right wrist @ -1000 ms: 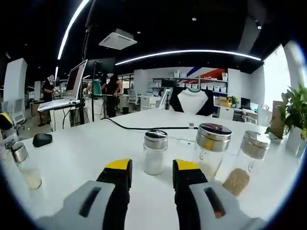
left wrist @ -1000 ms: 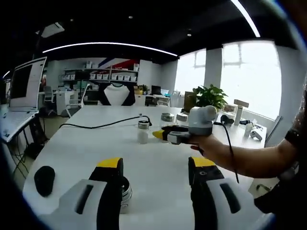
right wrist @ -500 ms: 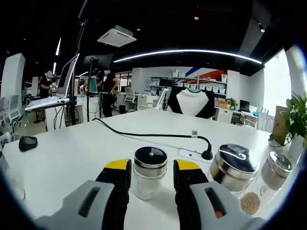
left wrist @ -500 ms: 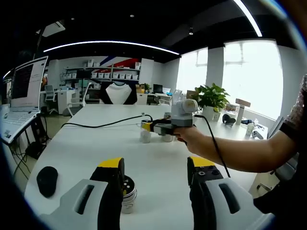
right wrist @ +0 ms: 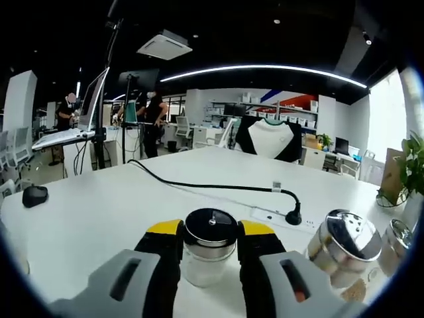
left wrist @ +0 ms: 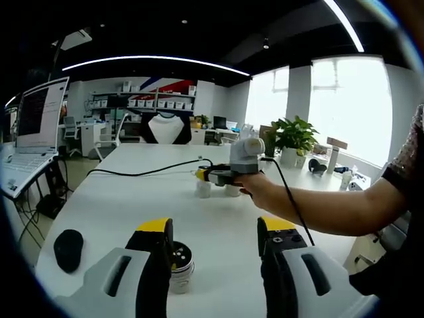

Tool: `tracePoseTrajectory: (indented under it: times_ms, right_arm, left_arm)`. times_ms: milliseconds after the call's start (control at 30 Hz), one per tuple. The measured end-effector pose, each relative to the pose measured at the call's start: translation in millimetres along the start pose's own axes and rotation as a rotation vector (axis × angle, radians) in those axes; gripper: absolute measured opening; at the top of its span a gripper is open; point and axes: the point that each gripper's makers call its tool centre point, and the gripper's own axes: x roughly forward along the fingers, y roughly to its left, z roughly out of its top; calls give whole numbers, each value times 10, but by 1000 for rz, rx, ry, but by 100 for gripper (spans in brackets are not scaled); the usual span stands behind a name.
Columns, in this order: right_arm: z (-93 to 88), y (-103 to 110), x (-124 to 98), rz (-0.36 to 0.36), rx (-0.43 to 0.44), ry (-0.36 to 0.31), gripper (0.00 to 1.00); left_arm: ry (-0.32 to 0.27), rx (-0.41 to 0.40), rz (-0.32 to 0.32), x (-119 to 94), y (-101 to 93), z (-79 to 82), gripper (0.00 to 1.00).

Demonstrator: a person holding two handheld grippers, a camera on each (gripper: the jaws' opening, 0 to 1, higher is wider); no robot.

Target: Rotate the seasoning bottle until the label or dispensing opening points toward the visible target arrow and the bottle remains upright within the marked orientation range

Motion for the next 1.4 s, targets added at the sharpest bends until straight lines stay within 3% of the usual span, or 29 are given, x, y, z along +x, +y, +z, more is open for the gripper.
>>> tracePoseTrajectory:
  times_ms: [167,600,867,1100,1400]
  right_arm:
    - [15,-15,-4,22,-7,7,29]
    - [28,185,-545,116,-26,-10,28]
    - [31,338,-1137,165,7,-34,28]
    - [0,546,-1653,215,-15,-45,28]
    - [-52,680,-2150,233,1,-63,28]
  left_arm:
    - [2,1,2,-12,5,-8,54]
    - [-6,21,-35,-1,-201,-7,55]
    - [5,48,-76,16,-442,-66,55]
    - [7,61,-121,10,-683,-130,55]
    - [25,80,-167,39,-915,-217,55]
